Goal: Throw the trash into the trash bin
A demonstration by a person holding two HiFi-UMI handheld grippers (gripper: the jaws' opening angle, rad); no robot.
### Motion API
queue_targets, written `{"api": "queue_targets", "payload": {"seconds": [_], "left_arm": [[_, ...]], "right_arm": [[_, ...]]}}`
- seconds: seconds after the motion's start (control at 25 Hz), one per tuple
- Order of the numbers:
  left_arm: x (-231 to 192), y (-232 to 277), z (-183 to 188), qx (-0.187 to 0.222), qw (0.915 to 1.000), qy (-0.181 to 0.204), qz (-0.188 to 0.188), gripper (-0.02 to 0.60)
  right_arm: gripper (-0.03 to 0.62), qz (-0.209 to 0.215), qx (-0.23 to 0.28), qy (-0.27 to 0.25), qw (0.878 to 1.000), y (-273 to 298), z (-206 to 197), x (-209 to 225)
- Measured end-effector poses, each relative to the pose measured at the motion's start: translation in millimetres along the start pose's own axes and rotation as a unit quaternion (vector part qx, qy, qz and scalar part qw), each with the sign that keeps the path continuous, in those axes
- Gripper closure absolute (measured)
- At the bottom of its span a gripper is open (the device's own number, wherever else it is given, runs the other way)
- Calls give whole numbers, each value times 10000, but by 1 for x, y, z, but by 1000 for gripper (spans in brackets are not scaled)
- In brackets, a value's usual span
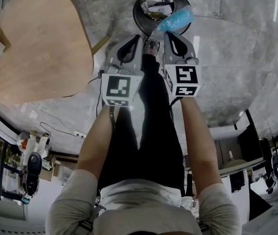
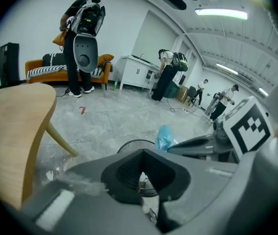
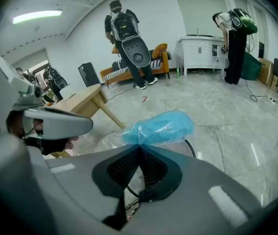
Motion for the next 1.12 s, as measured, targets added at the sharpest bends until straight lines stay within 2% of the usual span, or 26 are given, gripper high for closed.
{"api": "queue_targets", "payload": {"seconds": [0.16,0.48,0.68,0.92,0.96,1.0,1.12], "left_arm": [[-18,26,-20,-59,10000,-52,-8,563],[-39,67,-55,-286,9994,-102,-160,563],[-44,79,-61,-320,9991,-239,-156,563],[-50,86,-53,-299,9992,-186,-203,563],[-48,84,-50,-289,9992,-175,-199,563],[-45,80,-47,-285,9992,-179,-197,563],[-36,63,-38,-328,9990,-238,-196,563]], "right_arm": [[586,19,-179,134,9997,41,-15,11],[586,196,-882,227,9957,108,-52,22],[586,142,-938,331,9949,125,-59,30],[583,172,-1095,277,9935,137,-57,31],[533,227,-1137,301,9928,138,-55,31],[449,281,-1169,353,9921,136,-53,30],[439,289,-1172,491,9915,120,-42,28]]}}
Point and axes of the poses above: the fingertips, and each gripper's own axes: y forward along the fingers, x to its right, z out of its top, the point moved 9 cm from there along -y, backward along the fingers, and after that the axes turned 6 degrees about -z, right-handed, at the moved point
